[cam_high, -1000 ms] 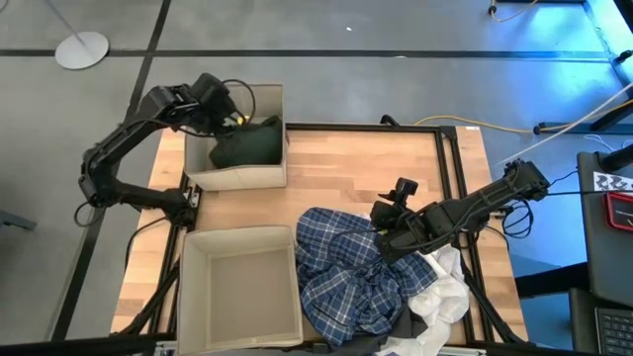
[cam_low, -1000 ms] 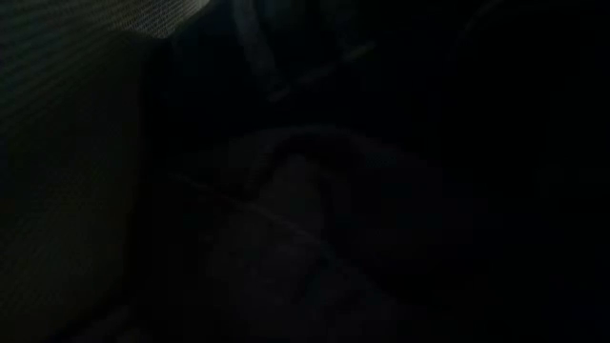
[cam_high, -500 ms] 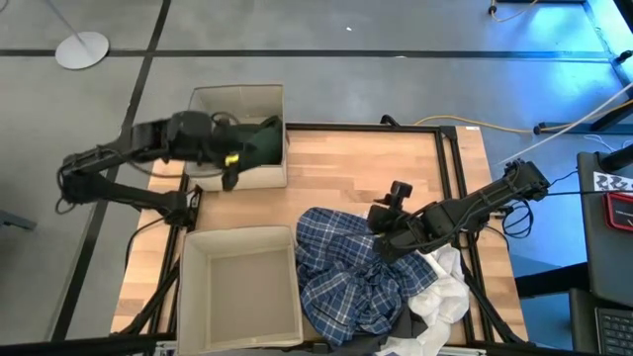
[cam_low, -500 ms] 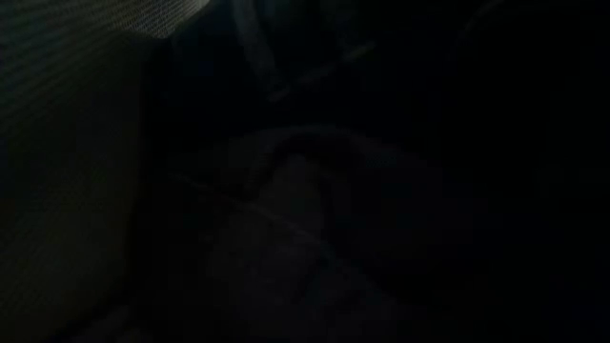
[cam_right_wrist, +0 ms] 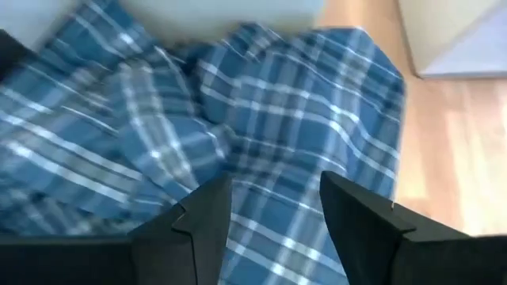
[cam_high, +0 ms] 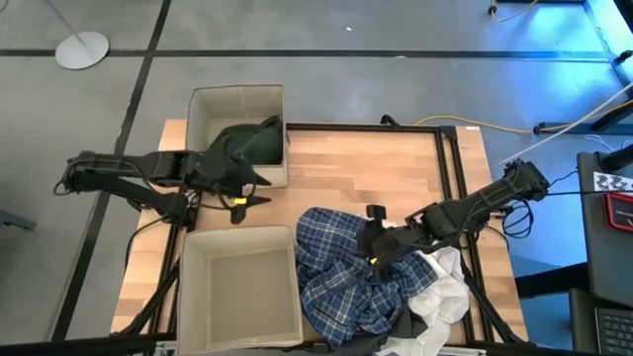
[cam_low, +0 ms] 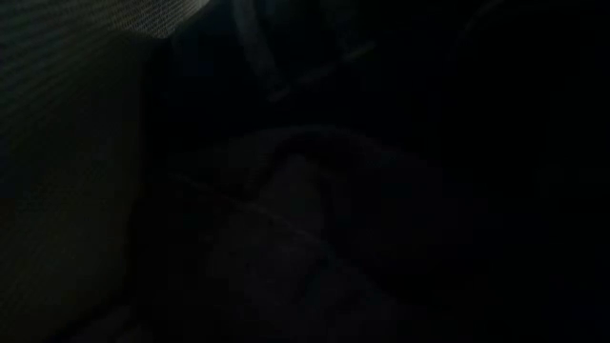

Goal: Sort clothes
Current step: Put the blue long sleeve shirt into the top laundry organizer

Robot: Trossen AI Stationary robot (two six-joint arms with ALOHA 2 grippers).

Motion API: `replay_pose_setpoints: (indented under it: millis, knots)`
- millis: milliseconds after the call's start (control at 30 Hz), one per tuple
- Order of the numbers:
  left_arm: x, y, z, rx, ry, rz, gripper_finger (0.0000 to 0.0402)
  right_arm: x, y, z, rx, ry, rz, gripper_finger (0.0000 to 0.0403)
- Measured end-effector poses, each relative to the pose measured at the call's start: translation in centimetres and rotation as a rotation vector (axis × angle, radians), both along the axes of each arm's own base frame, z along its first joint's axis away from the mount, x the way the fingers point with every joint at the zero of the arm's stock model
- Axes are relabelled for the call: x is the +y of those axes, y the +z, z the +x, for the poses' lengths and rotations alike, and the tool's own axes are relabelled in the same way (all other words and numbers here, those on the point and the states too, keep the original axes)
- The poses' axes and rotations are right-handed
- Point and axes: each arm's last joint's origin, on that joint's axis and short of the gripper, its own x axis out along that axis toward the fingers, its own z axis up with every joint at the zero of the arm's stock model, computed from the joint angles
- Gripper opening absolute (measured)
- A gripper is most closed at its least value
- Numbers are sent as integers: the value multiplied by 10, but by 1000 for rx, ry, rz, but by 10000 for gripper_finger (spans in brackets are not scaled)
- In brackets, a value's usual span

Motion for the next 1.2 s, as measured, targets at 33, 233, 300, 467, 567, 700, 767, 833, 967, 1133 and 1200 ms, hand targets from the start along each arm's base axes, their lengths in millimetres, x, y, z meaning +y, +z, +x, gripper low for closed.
replay_pose_setpoints:
  millis: [33, 233, 300, 467, 567, 700, 767, 833, 967, 1133, 1200]
  knots:
    - [-1, -1, 0, 6, -7, 1, 205, -1, -1, -1, 9, -15, -14, 198]
    - [-6, 3, 1, -39, -34, 7, 205, -15, -36, -1, 79, -120, -59, 198]
    - [-7, 3, 1, -44, -45, 13, 205, -21, -50, 3, 77, -134, -19, 198]
    - [-7, 3, 1, -39, -45, 13, 205, -32, -64, 7, 17, -98, 57, 198]
    - [-7, 3, 1, -39, -44, 13, 205, -39, -71, 7, 9, -118, 68, 198]
    - [-7, 3, 1, -38, -48, 18, 205, -38, -81, 11, -32, -58, 173, 198]
    - [-7, 3, 1, -38, -48, 19, 205, -35, -86, 11, -53, -11, 228, 198]
    - [-7, 3, 1, -39, -48, 19, 205, -34, -92, 10, -56, 12, 255, 198]
    - [-7, 3, 1, -40, -48, 19, 205, -36, -102, 7, -35, 9, 249, 198]
    - [-7, 3, 1, -40, -48, 19, 205, -37, -108, 4, -22, 2, 237, 198]
    - [-7, 3, 1, -40, -48, 19, 205, -36, -107, 5, -31, 7, 247, 198]
